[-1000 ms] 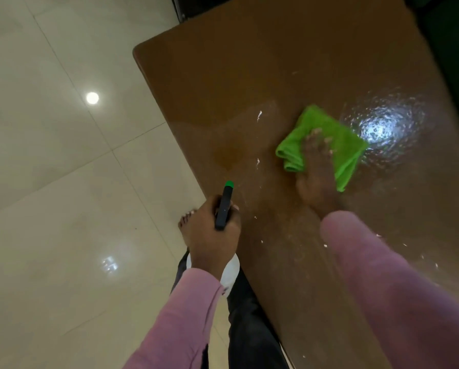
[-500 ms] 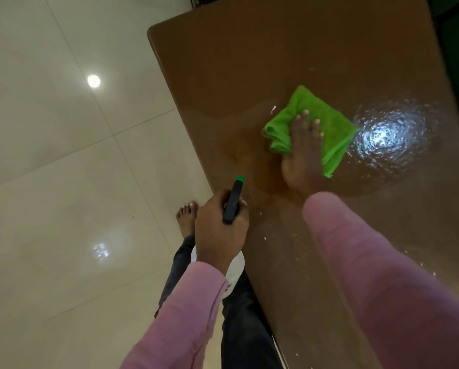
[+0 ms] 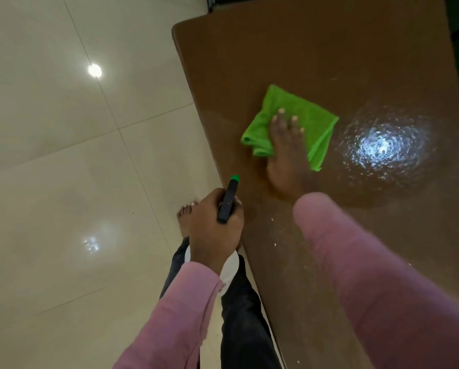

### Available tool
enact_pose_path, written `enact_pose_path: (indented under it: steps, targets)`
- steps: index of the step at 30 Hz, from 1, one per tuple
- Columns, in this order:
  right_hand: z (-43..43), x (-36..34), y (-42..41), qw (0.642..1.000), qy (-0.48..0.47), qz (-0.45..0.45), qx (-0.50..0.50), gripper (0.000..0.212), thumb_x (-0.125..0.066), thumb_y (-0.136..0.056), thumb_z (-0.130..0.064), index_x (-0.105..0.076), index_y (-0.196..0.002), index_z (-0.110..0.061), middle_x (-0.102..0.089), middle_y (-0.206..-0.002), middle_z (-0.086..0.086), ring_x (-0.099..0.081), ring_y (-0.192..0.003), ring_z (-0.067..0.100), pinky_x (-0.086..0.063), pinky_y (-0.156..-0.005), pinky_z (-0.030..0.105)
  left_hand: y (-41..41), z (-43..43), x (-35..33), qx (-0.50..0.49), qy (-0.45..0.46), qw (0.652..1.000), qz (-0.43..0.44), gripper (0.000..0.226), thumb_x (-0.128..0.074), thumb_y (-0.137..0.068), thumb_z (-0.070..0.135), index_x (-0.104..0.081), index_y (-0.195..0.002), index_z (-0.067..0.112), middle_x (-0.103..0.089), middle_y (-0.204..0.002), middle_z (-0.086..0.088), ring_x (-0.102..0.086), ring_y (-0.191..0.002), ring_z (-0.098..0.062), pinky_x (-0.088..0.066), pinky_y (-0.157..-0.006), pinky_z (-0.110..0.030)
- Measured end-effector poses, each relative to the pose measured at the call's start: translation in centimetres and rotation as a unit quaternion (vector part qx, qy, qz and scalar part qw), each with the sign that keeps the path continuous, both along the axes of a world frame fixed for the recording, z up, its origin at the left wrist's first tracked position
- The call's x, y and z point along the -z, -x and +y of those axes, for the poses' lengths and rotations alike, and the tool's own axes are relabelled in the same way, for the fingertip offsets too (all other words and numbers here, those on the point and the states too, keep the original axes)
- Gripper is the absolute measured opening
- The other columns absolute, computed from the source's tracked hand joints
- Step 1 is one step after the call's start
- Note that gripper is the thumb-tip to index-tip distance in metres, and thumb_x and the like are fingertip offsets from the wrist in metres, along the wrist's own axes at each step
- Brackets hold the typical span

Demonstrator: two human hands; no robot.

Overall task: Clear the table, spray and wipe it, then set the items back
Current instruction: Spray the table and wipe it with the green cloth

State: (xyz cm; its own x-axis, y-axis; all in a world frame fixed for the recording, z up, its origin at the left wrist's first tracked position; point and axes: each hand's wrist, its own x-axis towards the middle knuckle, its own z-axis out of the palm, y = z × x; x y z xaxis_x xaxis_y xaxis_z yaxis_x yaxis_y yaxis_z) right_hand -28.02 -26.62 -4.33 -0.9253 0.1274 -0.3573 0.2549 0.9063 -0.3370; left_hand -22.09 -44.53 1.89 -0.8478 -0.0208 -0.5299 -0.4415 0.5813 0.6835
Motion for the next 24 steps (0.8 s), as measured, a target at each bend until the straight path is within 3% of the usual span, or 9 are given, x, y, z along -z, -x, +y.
enact_pose_path:
  steps: [3,5,10,12,16,19,21,24]
  targets:
    - [-1.3,-0.2,-4.4,0.984,0.014,-0.024,-0.178,0.081,-0.036,-0.073,-0.012,-0.016,-0.151,-0.009,-0.006,-0.160,0.006,-0.001,-0.147,0.030,-0.005,-0.120,0.046,0.5,-0.5,-0.8,-0.005,-0.009,1.000,0.000,0.020,-0.052,-0.081,0.042,-0.058,-0.078,0.024,-0.057,-0.057,-0.002,-0.056,-0.057,-0.031,-0.051,-0.061,-0.053]
    - [1.7,-0.2,-5.0,0.981,0.008,-0.021,-0.194,0.082,-0.027,-0.070,-0.020,-0.016,-0.151,-0.011,-0.009,-0.159,0.006,-0.006,-0.147,0.027,-0.007,-0.119,0.043,0.8,-1.2,-1.1,0.003,-0.008,1.000,-0.001,0.014,-0.052,-0.080,0.039,-0.057,-0.077,0.026,-0.055,-0.055,0.000,-0.056,-0.057,-0.033,-0.051,-0.064,-0.054]
    - [3.8,-0.1,1.9,0.997,-0.028,-0.022,0.072,0.076,-0.043,-0.082,-0.001,-0.012,-0.151,-0.003,-0.003,-0.159,0.017,0.001,-0.146,0.039,-0.003,-0.119,0.048,1.5,-2.9,-1.3,-0.016,-0.014,1.000,-0.016,0.020,-0.059,-0.088,0.016,-0.056,-0.069,0.018,-0.049,-0.050,0.006,-0.050,-0.050,-0.027,-0.045,-0.066,-0.039]
    - [0.3,0.0,4.5,0.993,-0.040,-0.019,0.112,0.075,-0.044,-0.085,-0.001,-0.010,-0.152,-0.004,0.000,-0.160,0.015,0.004,-0.145,0.040,0.000,-0.118,0.047,1.5,-3.2,-1.0,-0.022,-0.019,0.999,-0.029,0.019,-0.058,-0.088,0.016,-0.057,-0.069,0.016,-0.049,-0.051,0.004,-0.048,-0.050,-0.027,-0.043,-0.062,-0.036]
    - [-5.9,0.4,1.8,0.987,-0.041,-0.003,-0.158,0.086,-0.050,-0.075,-0.002,-0.011,-0.152,-0.009,-0.005,-0.161,0.009,0.000,-0.146,0.036,0.000,-0.119,0.045,1.0,-3.8,-0.5,0.007,-0.018,1.000,-0.004,0.019,-0.050,-0.080,0.030,-0.051,-0.065,0.019,-0.049,-0.052,0.000,-0.050,-0.055,-0.034,-0.046,-0.062,-0.050]
    - [-4.4,0.0,-3.0,0.954,-0.030,-0.021,-0.296,0.083,-0.035,-0.070,-0.011,-0.017,-0.151,-0.011,-0.010,-0.159,0.005,-0.008,-0.146,0.032,-0.003,-0.119,0.043,1.0,-4.4,-0.8,0.007,-0.019,1.000,0.009,0.017,-0.048,-0.078,0.037,-0.050,-0.071,0.021,-0.049,-0.051,-0.001,-0.050,-0.056,-0.038,-0.046,-0.062,-0.055]
    - [-2.7,-0.6,-4.6,0.951,-0.030,-0.037,-0.306,0.083,-0.028,-0.067,-0.015,-0.020,-0.150,-0.011,-0.013,-0.157,0.003,-0.016,-0.145,0.031,-0.007,-0.118,0.040,1.3,-4.9,-1.1,0.009,-0.024,1.000,0.013,0.015,-0.049,-0.079,0.036,-0.049,-0.073,0.022,-0.047,-0.050,0.002,-0.050,-0.055,-0.038,-0.046,-0.063,-0.055]
    - [-2.7,-0.8,-1.8,0.981,-0.030,-0.066,-0.182,0.085,-0.035,-0.069,-0.011,-0.014,-0.151,-0.012,-0.010,-0.159,0.007,-0.008,-0.146,0.030,-0.002,-0.119,0.038,2.0,-5.5,-1.5,0.004,-0.028,1.000,0.008,0.020,-0.050,-0.079,0.030,-0.049,-0.064,0.019,-0.047,-0.049,0.005,-0.051,-0.054,-0.036,-0.045,-0.064,-0.054]
